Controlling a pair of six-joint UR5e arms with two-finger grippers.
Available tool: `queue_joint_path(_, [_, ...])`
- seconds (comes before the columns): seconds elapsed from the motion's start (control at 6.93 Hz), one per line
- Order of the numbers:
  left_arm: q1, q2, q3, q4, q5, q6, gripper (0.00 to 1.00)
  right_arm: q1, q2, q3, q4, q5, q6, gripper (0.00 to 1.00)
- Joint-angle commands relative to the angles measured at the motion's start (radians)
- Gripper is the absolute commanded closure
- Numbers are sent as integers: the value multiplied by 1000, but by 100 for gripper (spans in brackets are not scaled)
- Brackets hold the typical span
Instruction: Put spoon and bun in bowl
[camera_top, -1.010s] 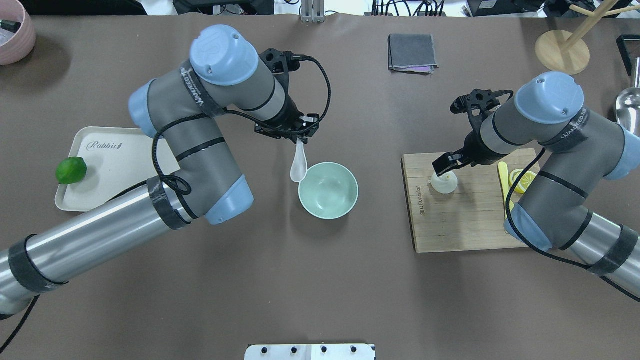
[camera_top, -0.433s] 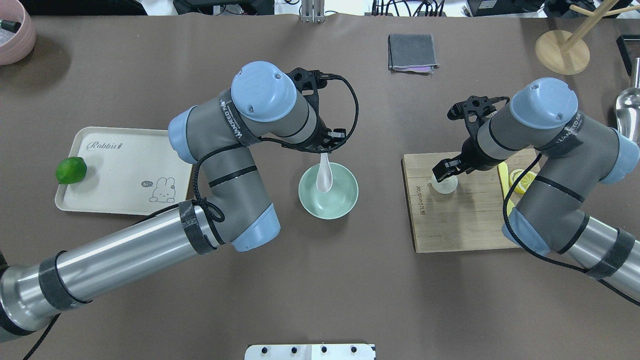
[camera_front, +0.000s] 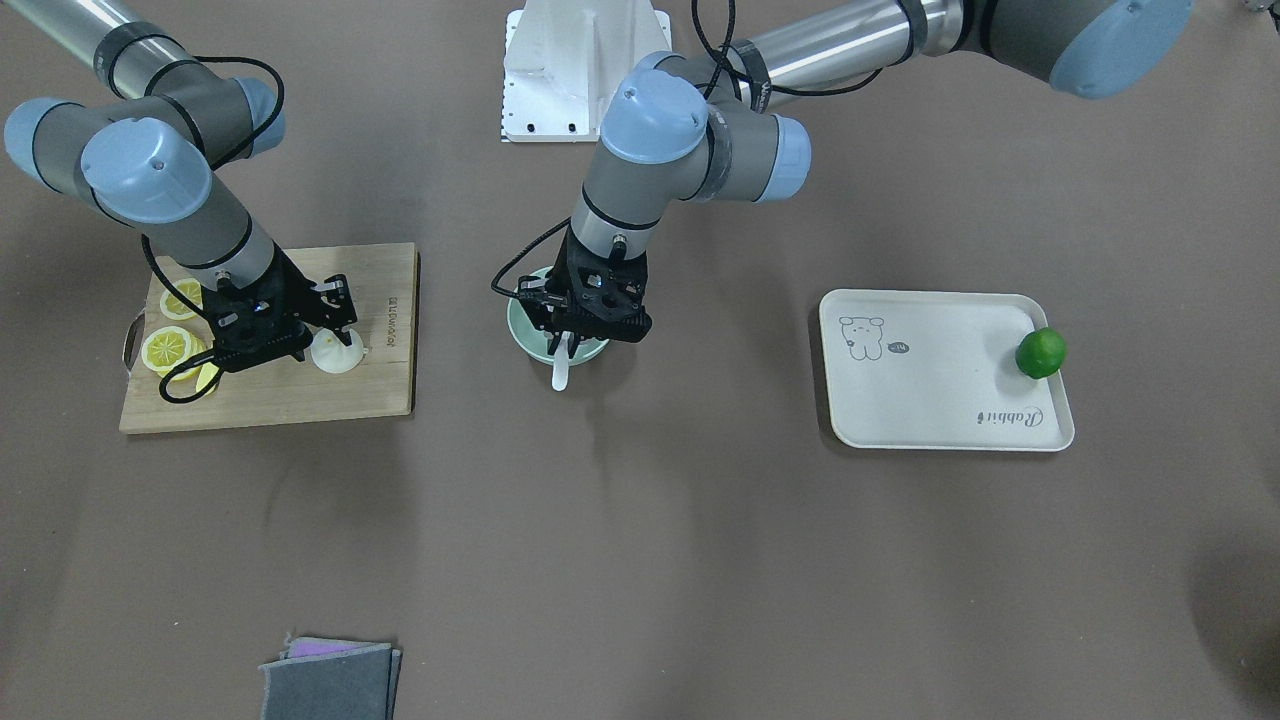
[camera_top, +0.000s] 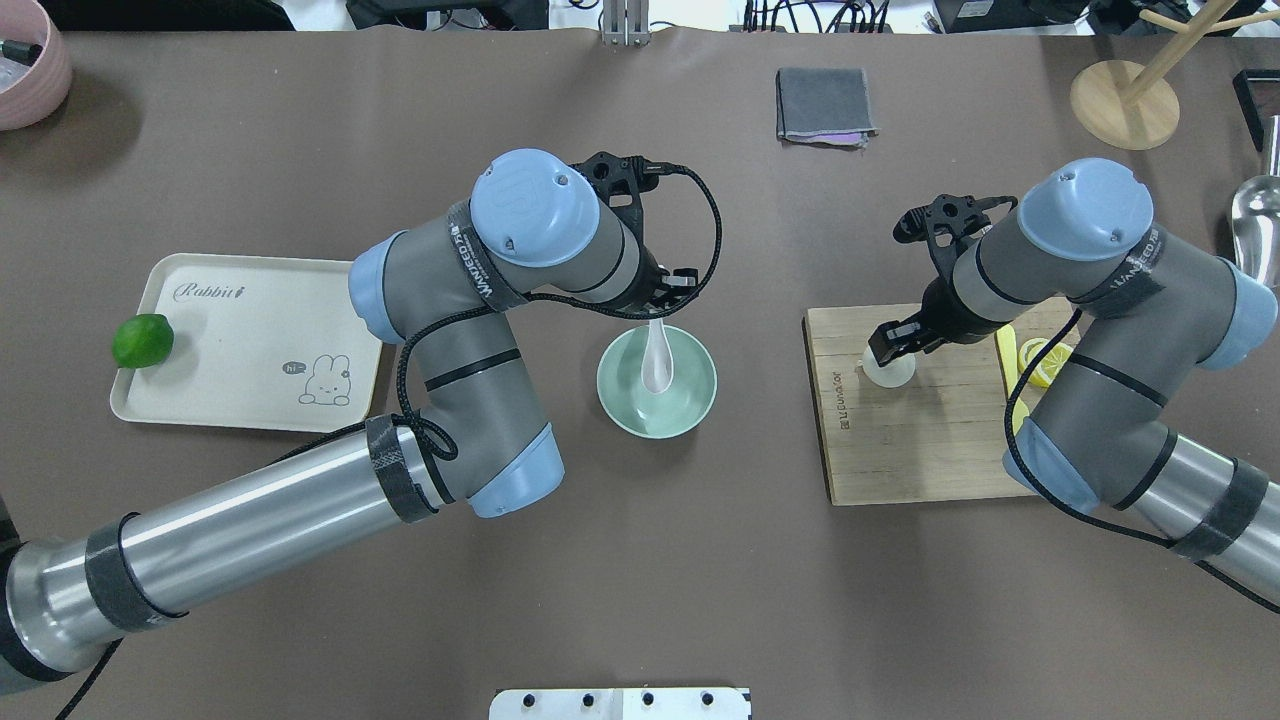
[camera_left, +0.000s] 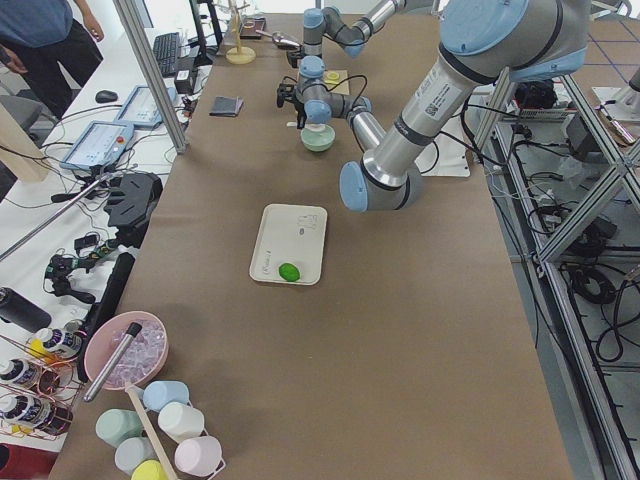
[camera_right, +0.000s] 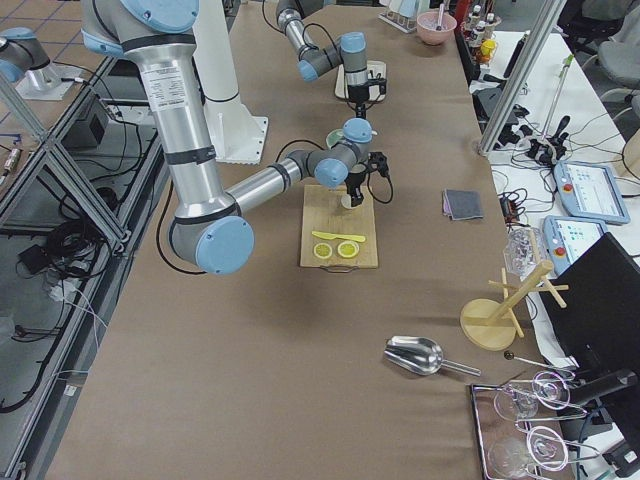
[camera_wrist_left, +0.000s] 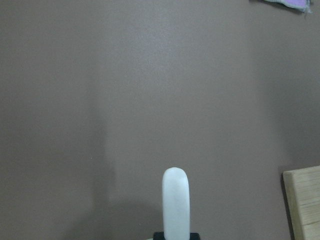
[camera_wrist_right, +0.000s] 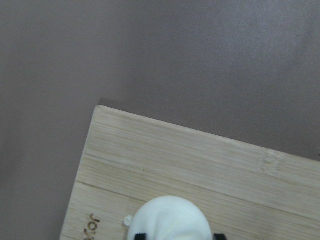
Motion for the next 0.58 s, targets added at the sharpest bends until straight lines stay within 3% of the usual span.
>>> queue_joint_path(0.0, [-4,12,-15,1,2,-5,2,-1,-1,0,0,25,0,96])
queue_joint_path(0.43, [-72,51,-109,-2,-7,-3,2,40,49,12,-11,101,30,100])
